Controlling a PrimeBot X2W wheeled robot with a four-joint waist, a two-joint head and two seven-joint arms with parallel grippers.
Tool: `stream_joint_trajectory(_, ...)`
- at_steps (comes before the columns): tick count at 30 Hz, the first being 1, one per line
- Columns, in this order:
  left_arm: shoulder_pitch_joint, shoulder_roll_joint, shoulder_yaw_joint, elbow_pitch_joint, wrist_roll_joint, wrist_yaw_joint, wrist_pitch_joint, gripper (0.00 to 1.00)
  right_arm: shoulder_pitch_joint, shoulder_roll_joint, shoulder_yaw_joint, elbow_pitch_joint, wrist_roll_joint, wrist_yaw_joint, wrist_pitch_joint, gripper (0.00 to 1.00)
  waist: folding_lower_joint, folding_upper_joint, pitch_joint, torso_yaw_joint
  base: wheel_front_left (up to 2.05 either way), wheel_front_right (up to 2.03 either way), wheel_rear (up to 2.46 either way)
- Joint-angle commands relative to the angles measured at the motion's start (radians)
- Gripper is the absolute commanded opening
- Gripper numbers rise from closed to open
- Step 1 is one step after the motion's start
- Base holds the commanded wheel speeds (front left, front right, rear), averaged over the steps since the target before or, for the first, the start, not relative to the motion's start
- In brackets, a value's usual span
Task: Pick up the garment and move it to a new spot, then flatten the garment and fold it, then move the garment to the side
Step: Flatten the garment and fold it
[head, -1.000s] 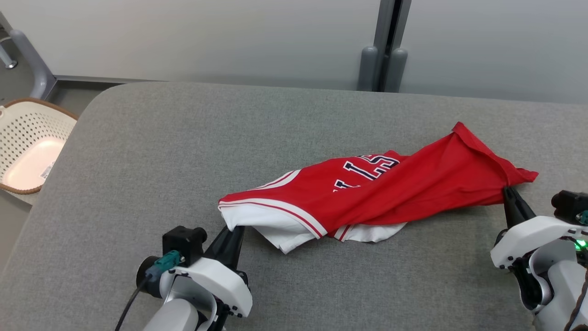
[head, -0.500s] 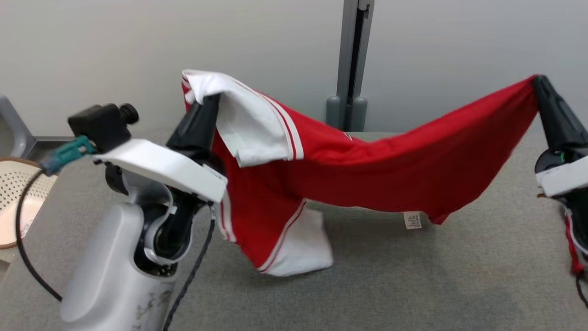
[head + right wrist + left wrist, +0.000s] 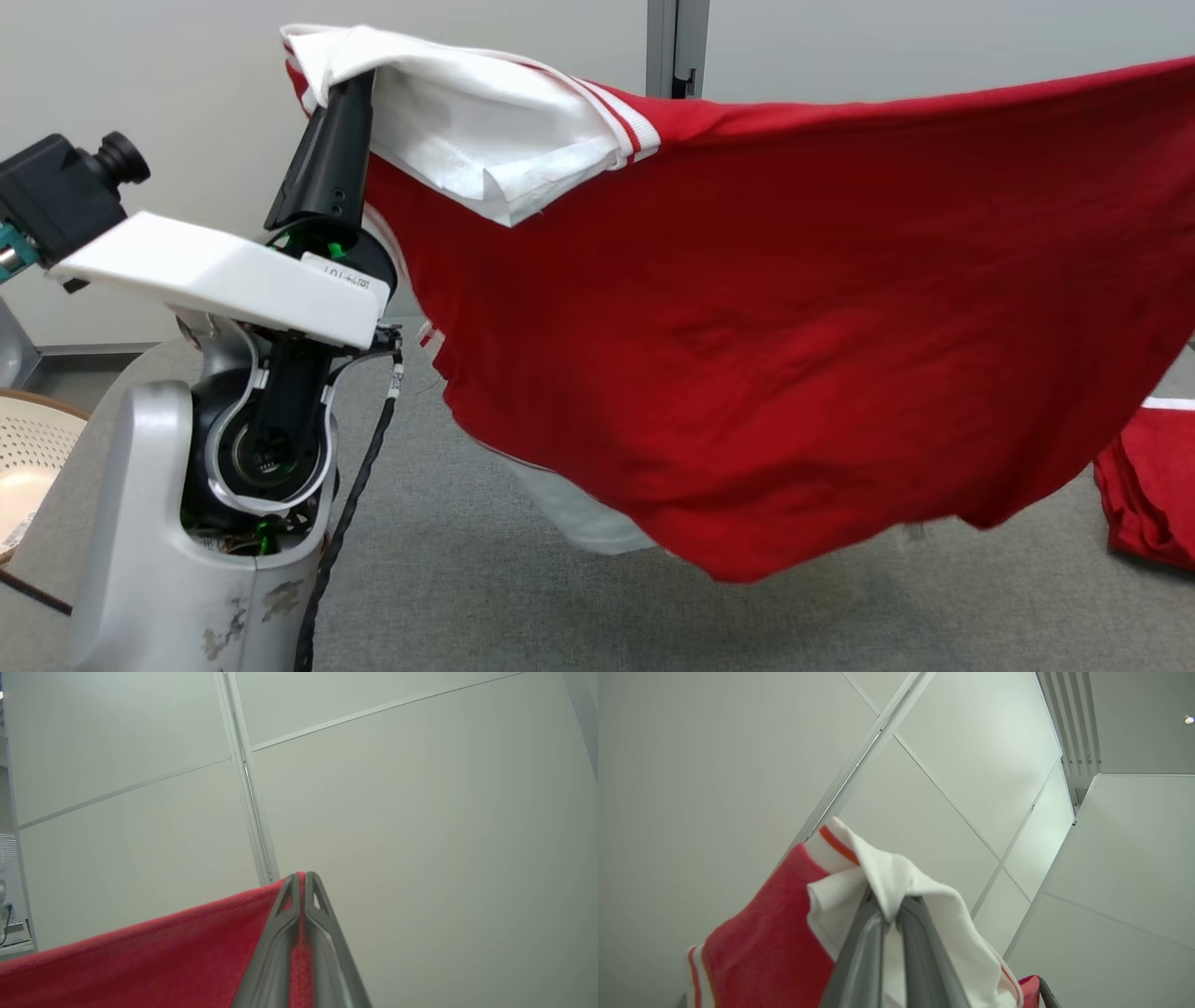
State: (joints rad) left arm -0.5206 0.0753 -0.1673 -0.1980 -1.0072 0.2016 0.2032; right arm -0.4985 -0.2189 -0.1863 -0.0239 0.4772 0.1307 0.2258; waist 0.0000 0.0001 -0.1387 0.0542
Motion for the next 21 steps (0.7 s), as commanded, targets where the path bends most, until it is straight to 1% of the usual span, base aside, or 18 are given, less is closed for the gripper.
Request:
stream_joint_trajectory(1, 0.025, 0.001, 0.009, -0.020, -0.019, 0.016, 0.005, 0.00, 0.015, 0.035, -0.034, -0.039, -0.042, 0.000, 0.032, 0.00, 0.0000, -0.0001, 0.002, -0.003, 0.00, 0.00, 0.00)
stream_joint_trajectory(3, 0.035, -0.003, 0.009, -0.055, -0.027, 0.033, 0.013, 0.00, 0.031, 0.089, -0.061, -0.097, -0.094, 0.000, 0.088, 0.00, 0.0000, -0.0001, 0.011, -0.006, 0.00, 0.00, 0.00)
stream_joint_trajectory(4, 0.042, 0.001, 0.013, -0.070, -0.029, 0.048, 0.021, 0.00, 0.035, 0.117, -0.074, -0.143, -0.124, 0.000, 0.134, 0.00, 0.0000, -0.0001, 0.025, -0.011, 0.00, 0.00, 0.00)
stream_joint_trajectory(7, 0.017, 0.015, 0.006, -0.071, -0.023, 0.057, 0.043, 0.00, 0.011, 0.137, -0.068, -0.168, -0.148, 0.000, 0.182, 0.00, 0.0000, -0.0001, 0.057, -0.020, 0.00, 0.00, 0.00)
stream_joint_trajectory(9, -0.013, 0.022, -0.004, -0.046, -0.025, 0.058, 0.064, 0.00, -0.026, 0.145, -0.062, -0.149, -0.143, 0.000, 0.204, 0.00, 0.0000, -0.0001, 0.086, -0.029, 0.00, 0.00, 0.00)
stream_joint_trajectory(12, -0.092, 0.044, -0.001, 0.042, -0.021, 0.051, 0.094, 0.00, -0.118, 0.144, -0.036, -0.067, -0.162, 0.000, 0.210, 0.00, 0.0000, -0.0001, 0.146, -0.048, 0.00, 0.00, 0.00)
stream_joint_trajectory(14, -0.174, 0.058, 0.005, 0.119, -0.019, 0.054, 0.112, 0.00, -0.216, 0.136, -0.014, 0.009, -0.177, 0.000, 0.194, 0.00, 0.0000, -0.0001, 0.212, -0.061, 0.00, 0.00, 0.00)
stream_joint_trajectory(15, -0.226, 0.073, 0.010, 0.170, -0.005, 0.047, 0.112, 0.00, -0.271, 0.126, 0.002, 0.055, -0.189, 0.000, 0.178, 0.00, 0.0000, -0.0001, 0.247, -0.067, 0.00, 0.00, 0.00)
stream_joint_trajectory(16, -0.276, 0.083, 0.013, 0.214, 0.004, 0.040, 0.107, 0.00, -0.325, 0.116, 0.027, 0.099, -0.199, 0.000, 0.157, 0.00, 0.0000, -0.0001, 0.282, -0.074, 0.00, 0.00, 0.00)
stream_joint_trajectory(18, -0.388, 0.105, 0.016, 0.321, 0.038, 0.007, 0.079, 0.00, -0.446, 0.110, 0.071, 0.210, -0.204, 0.000, 0.099, 0.00, 0.0000, -0.0001, 0.343, -0.088, 0.00, 0.00, 0.00)
stream_joint_trajectory(20, -0.507, 0.120, 0.018, 0.424, 0.073, -0.023, 0.030, 0.00, -0.579, 0.082, 0.105, 0.317, -0.222, 0.000, 0.010, 0.00, 0.0000, -0.0001, 0.395, -0.097, 0.00, 0.00, 0.00)
stream_joint_trajectory(21, -0.563, 0.114, 0.030, 0.481, 0.079, -0.030, 0.001, 0.00, -0.640, 0.076, 0.115, 0.372, -0.228, 0.000, -0.042, 0.00, 0.0000, -0.0001, 0.416, -0.100, 0.00, 0.00, 0.00)
